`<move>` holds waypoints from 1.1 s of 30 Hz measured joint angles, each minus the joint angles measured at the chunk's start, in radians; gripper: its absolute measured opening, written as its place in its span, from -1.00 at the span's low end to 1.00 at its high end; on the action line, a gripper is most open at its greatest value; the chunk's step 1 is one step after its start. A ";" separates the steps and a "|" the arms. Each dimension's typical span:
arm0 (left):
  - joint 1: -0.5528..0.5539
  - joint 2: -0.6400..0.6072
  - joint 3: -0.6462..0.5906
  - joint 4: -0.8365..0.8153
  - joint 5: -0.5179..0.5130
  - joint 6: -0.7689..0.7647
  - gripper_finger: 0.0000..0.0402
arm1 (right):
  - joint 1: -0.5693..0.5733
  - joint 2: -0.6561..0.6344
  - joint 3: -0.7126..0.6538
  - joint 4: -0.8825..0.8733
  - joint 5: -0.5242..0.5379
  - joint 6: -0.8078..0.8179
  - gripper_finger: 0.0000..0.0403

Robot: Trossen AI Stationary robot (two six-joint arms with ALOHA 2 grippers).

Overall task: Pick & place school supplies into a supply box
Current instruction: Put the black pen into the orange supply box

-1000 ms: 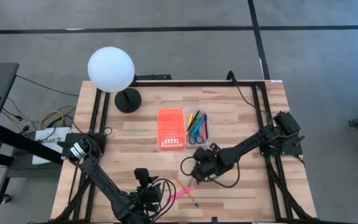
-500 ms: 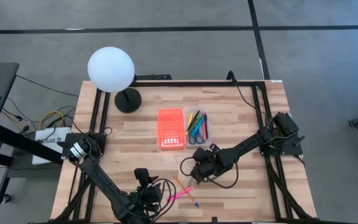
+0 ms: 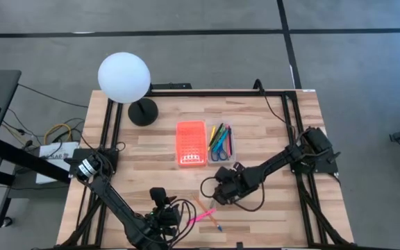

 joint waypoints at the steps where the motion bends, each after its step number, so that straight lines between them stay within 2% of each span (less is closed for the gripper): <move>1: 0.000 0.000 0.000 0.000 0.000 0.000 -0.26 | 0.000 0.000 0.000 -0.005 -0.005 0.004 -0.16; 7: 0.000 0.000 0.000 0.000 0.001 0.000 -0.26 | 0.001 0.002 0.001 -0.034 -0.017 0.006 -0.22; 20: 0.000 0.000 0.000 0.000 0.000 0.000 -0.26 | 0.000 0.003 0.001 -0.073 -0.112 -0.003 -0.34; 33: 0.000 0.000 0.000 0.000 0.000 0.000 -0.26 | -0.001 -0.002 0.000 -0.083 -0.178 -0.005 -0.35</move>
